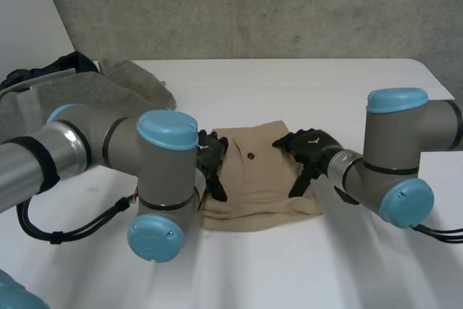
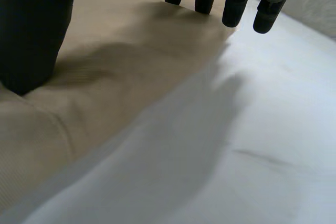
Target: Fold the laundry.
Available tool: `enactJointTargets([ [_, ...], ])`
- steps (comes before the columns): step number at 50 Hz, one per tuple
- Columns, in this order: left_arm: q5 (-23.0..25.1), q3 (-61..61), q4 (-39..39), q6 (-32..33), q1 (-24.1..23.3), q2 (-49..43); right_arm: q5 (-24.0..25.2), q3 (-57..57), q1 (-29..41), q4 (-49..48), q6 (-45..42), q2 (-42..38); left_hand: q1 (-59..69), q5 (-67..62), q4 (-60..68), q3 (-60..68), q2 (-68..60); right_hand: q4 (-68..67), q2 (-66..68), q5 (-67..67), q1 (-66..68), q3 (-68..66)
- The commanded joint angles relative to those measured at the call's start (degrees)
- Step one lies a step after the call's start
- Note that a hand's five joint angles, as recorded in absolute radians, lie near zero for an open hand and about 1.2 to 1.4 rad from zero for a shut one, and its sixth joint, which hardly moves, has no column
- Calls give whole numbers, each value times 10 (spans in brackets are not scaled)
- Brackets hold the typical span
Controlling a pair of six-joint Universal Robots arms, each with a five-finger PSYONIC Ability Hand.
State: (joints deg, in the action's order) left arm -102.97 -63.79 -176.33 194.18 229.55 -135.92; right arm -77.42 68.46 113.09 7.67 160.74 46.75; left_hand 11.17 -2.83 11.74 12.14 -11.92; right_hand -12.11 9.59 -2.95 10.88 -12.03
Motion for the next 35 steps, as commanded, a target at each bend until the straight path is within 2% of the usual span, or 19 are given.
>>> enactJointTargets([
  [1, 66, 4, -2, 11, 8, 91, -31, 83, -10, -72, 8, 119, 31, -14, 25, 21, -23, 21, 4, 29, -9, 20],
  [3, 98, 8, -3, 11, 14, 113, -48, 125, -16, -106, 33, 152, 31, -14, 25, 21, -23, 21, 4, 29, -9, 20],
  [4, 134, 10, -3, 9, 23, 131, -55, 136, -19, -114, 45, 162, 31, -14, 25, 21, -23, 21, 4, 29, -9, 20],
  [7, 194, 12, -4, 7, 39, 157, -71, 180, -37, -125, 94, 190, 31, -14, 25, 21, -23, 21, 4, 29, -9, 20],
  [8, 240, 15, -4, 2, 48, 171, -72, 188, -42, -124, 103, 192, 34, -18, 28, 24, -27, 21, 4, 29, -9, 20],
  [9, 260, 17, -2, -3, 51, 174, -70, 197, -47, -123, 113, 195, 39, -23, 33, 29, -32, 21, 4, 29, -9, 20],
  [11, 307, 22, 0, -14, 57, 177, -59, 226, -59, -122, 139, 197, 58, -41, 52, 48, -50, 21, 4, 29, -9, 20],
  [12, 358, 24, 4, -33, 63, 183, -53, 236, -60, -122, 147, 197, 63, -46, 57, 53, -55, 21, 4, 29, -9, 20],
  [14, 410, 26, 9, -56, 70, 187, -28, 261, -61, -127, 157, 197, 76, -60, 70, 66, -69, 21, 4, 29, -9, 20],
  [15, 459, 29, 15, -83, 76, 189, -18, 269, -60, -129, 157, 195, 91, -75, 86, 81, -84, 21, 4, 29, -9, 20],
  [19, 546, 30, 22, -136, 93, 201, 53, 289, -60, -144, 165, 169, 95, -78, 89, 85, -87, 21, 4, 29, -9, 20],
  [23, 566, 24, 20, -154, 96, 205, 92, 294, -56, -175, 165, 139, 61, -45, 56, 52, -54, 21, 4, 29, -9, 20],
  [35, 533, 15, 19, -152, 90, 206, 90, 259, -20, -229, 168, 91, 21, -4, 15, 11, -13, 21, 4, 29, -9, 20],
])
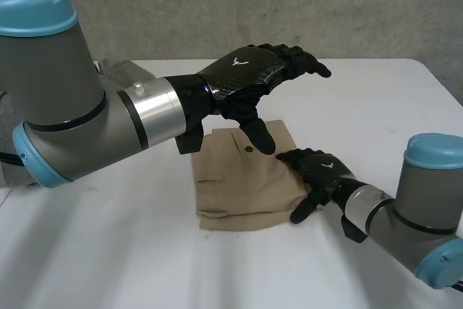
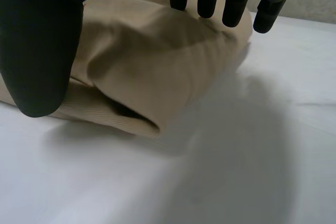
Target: Fold the laundry.
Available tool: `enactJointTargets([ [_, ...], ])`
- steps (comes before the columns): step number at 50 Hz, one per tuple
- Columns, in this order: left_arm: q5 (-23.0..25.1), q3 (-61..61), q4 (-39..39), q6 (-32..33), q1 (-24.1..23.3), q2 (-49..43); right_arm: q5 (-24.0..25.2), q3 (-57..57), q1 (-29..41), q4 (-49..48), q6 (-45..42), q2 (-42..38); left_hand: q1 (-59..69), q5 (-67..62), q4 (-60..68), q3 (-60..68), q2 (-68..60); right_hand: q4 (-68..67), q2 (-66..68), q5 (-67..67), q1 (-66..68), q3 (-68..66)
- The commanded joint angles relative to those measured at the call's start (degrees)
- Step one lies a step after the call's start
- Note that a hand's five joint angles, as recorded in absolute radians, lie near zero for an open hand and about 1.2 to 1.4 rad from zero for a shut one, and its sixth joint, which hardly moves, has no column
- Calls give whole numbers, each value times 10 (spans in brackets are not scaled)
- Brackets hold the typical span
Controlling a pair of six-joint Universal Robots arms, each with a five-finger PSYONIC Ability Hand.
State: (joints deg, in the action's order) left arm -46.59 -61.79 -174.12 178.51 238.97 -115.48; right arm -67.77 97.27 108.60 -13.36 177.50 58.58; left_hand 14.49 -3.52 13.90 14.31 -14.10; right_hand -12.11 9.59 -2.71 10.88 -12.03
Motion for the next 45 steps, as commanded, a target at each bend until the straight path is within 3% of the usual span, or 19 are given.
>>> enactJointTargets([
  [1, -33, -5, -3, 5, -4, 2, -8, -33, 26, -18, 0, -32, -13, 3, -7, -11, 9, 21, 4, 27, -9, 20],
  [12, -41, -12, -3, 5, -5, 3, -36, -89, 55, -19, 3, -72, -9, -1, -3, -7, 5, -11, 37, -5, 24, -12],
  [15, -40, -20, -4, 5, -5, 4, -38, -103, 58, -18, 21, -75, -9, -1, -3, -7, 5, -265, 290, -259, 277, -265],
  [16, -40, -21, -4, 5, -6, 4, -38, -105, 58, -19, 27, -75, -9, -1, -3, -7, 5, -401, 426, -395, 413, -401],
  [17, -40, -21, -4, 5, -5, 5, -41, -115, 57, -19, 45, -75, -9, -1, -3, -7, 5, -676, 701, -670, 688, -677],
  [20, -40, -22, -4, 5, -5, 5, -48, -133, 53, -19, 73, -74, -9, -1, -3, -7, 5, -679, 704, -673, 691, -680],
  [28, -41, -20, -5, 5, -4, 13, -124, -259, 36, -11, 123, -120, -9, -1, -3, -7, 5, -679, 704, -673, 691, -680],
  [32, -41, -16, -5, 4, -3, 20, -154, -368, -56, 16, 112, -177, -9, -1, -3, -7, 5, -679, 704, -673, 691, -680],
  [45, -58, -12, -13, 3, -4, 48, -205, -752, -209, 108, 10, -395, -13, 3, -7, -11, 9, -679, 704, -673, 691, -680],
])
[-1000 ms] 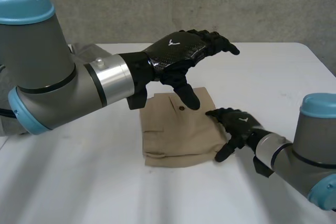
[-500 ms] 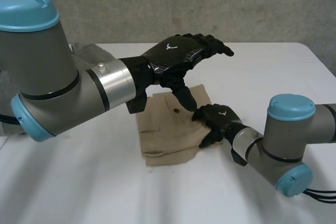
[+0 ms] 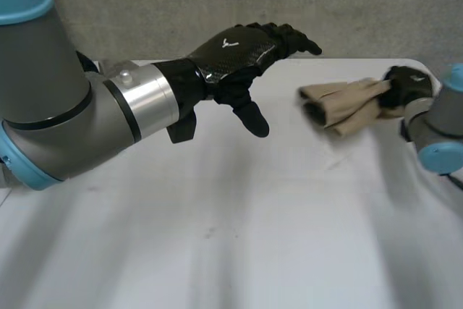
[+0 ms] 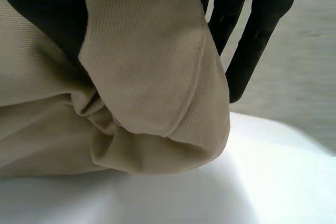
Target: Fold the laundry.
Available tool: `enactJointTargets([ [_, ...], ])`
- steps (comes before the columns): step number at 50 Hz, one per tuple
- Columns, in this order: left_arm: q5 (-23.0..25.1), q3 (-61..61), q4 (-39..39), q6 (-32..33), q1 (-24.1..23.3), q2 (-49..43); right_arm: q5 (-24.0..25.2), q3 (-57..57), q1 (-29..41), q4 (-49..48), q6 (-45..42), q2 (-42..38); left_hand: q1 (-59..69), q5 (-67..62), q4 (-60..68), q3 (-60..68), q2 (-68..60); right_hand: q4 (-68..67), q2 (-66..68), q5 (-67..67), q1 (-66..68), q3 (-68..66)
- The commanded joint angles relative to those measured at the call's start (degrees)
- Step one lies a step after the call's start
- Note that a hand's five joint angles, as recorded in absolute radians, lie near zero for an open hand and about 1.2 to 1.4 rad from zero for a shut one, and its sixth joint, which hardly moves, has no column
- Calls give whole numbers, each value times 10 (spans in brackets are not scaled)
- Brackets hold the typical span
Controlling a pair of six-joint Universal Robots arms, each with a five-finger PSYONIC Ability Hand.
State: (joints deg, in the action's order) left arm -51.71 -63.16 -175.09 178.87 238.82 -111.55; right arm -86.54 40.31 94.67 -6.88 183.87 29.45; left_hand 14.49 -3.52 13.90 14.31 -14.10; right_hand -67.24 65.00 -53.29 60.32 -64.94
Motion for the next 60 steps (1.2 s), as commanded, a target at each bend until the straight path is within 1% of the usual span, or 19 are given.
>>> enactJointTargets([
  [1, -7, 2, -3, -1, -4, 9, -17, -225, -85, 51, -63, -127, -13, 3, -7, -11, 9, -128, 150, -167, 197, -151],
  [4, -8, 8, -3, -2, -6, 8, -12, -278, -111, 63, -79, -157, -13, 3, -7, -11, 9, -128, 150, -167, 197, -151],
  [12, -9, 10, -3, -2, -16, 3, -1, -284, -128, 65, -96, -157, -13, 3, -7, -11, 9, -105, 127, -144, 174, -128],
  [13, -9, 10, -3, -2, -17, 2, -2, -284, -129, 66, -98, -157, -13, 3, -7, -11, 9, 29, -6, -11, 41, 6],
  [14, -9, 10, -3, -2, -17, 2, -7, -284, -134, 69, -107, -157, -13, 3, -7, -11, 9, 318, -296, 279, -249, 295],
  [16, -9, 10, -3, -2, -18, 1, -13, -279, -136, 71, -119, -157, -13, 3, -7, -11, 9, 550, -528, 511, -481, 527],
  [24, -13, 9, -3, -2, -20, 3, -61, -220, -137, 78, -184, -123, -14, 4, -8, -12, 10, 572, -550, 533, -503, 549],
  [32, -39, 9, -3, -1, -18, 9, -57, 51, -131, -16, -230, 94, -13, 3, -7, -11, 9, 572, -550, 533, -503, 549],
  [35, -82, 14, -10, -1, -13, 12, -17, 197, -124, -116, -233, 197, -11, 1, -5, -9, 7, 572, -550, 533, -503, 549],
  [36, -94, 15, -11, -1, -12, 12, 18, 266, -115, -157, -234, 243, -11, 1, -5, -9, 7, 572, -550, 533, -503, 549],
  [38, -152, 29, -14, -1, 0, 10, 62, 337, -97, -196, -236, 290, -11, 1, -5, -9, 7, 572, -550, 533, -503, 549],
  [40, -199, 37, -15, 1, 18, 9, 131, 414, -72, -222, -246, 339, -11, 1, -5, -9, 7, 572, -550, 533, -503, 549],
  [41, -242, 44, -16, 4, 45, 6, 150, 439, -63, -226, -251, 354, -11, 1, -5, -9, 7, 572, -550, 533, -503, 549],
  [43, -272, 50, -16, 12, 80, 1, 184, 481, -47, -227, -261, 381, -11, 1, -5, -9, 7, 572, -550, 533, -503, 549],
  [44, -285, 52, -17, 21, 100, -2, 214, 523, -32, -226, -277, 410, -11, 1, -5, -9, 7, 572, -550, 533, -503, 549],
  [48, -294, 64, -16, 100, 171, -48, 228, 600, -9, -219, -320, 461, -11, 1, -5, -9, 7, 572, -550, 533, -503, 549],
  [52, -292, 95, -18, 238, 235, -149, 227, 648, 14, -212, -365, 473, -4, -6, 2, -2, 0, 572, -550, 533, -503, 549],
  [57, -283, 131, -42, 340, 263, -250, 226, 673, 29, -197, -400, 469, 3, -12, 9, 4, -7, 572, -550, 533, -503, 549],
  [60, -263, 146, -73, 372, 273, -298, 225, 677, 29, -181, -409, 466, 86, -96, 92, 88, -90, 572, -550, 533, -503, 549],
])
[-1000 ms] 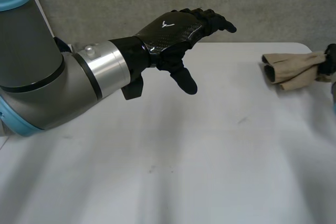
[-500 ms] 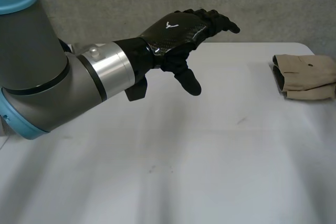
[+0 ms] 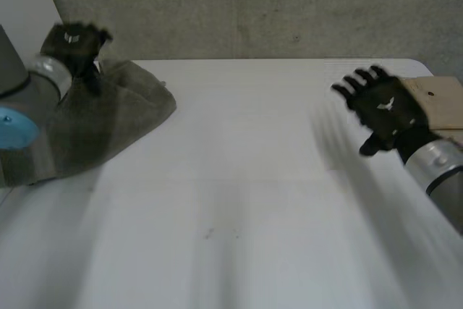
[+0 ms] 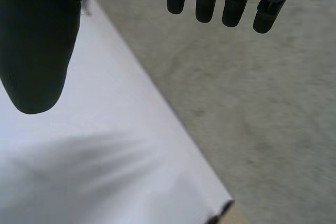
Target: Fold the laundry.
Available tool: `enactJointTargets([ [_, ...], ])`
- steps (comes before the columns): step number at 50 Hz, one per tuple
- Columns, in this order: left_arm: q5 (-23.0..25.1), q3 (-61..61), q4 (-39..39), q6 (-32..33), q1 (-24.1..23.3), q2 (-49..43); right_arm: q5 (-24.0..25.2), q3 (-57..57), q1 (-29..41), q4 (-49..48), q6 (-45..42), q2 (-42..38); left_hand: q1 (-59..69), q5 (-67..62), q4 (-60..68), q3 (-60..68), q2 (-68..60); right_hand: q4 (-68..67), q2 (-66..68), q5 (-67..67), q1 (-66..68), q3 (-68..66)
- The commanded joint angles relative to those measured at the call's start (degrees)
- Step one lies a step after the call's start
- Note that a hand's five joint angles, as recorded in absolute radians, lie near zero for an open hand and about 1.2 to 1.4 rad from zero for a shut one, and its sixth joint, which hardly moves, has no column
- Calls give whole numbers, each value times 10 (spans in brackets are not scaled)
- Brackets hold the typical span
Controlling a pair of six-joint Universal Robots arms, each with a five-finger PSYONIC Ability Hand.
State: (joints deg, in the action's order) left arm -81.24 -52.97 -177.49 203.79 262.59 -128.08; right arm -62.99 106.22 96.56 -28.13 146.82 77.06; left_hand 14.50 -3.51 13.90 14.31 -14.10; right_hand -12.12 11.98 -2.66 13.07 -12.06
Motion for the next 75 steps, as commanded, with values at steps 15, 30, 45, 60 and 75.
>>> enactJointTargets([
  [15, 65, -86, -186, 24, -57, 41, -42, 11, 4, 47, -39, -35, 655, -665, 661, 657, -659, 21, -20, 27, -31, 21],
  [30, 154, -223, -211, -177, -266, 139, -119, -13, 0, 47, -31, 10, 655, -665, 661, 657, -659, 21, -20, 27, -31, 21],
  [45, 155, -200, -74, -80, -310, 70, -117, -32, -15, 103, -9, 11, -31, 21, -25, -29, 27, 21, -20, 27, -31, 21],
  [60, 164, -200, -76, -76, -161, 154, -116, -62, 105, 305, 125, 69, -33, 23, -27, -31, 29, 21, -20, 27, -31, 21],
  [75, 171, -20, 0, 11, -125, -115, -204, 2, 310, 192, 147, 21, -13, 3, -7, -11, 9, 21, -20, 27, -31, 21],
])
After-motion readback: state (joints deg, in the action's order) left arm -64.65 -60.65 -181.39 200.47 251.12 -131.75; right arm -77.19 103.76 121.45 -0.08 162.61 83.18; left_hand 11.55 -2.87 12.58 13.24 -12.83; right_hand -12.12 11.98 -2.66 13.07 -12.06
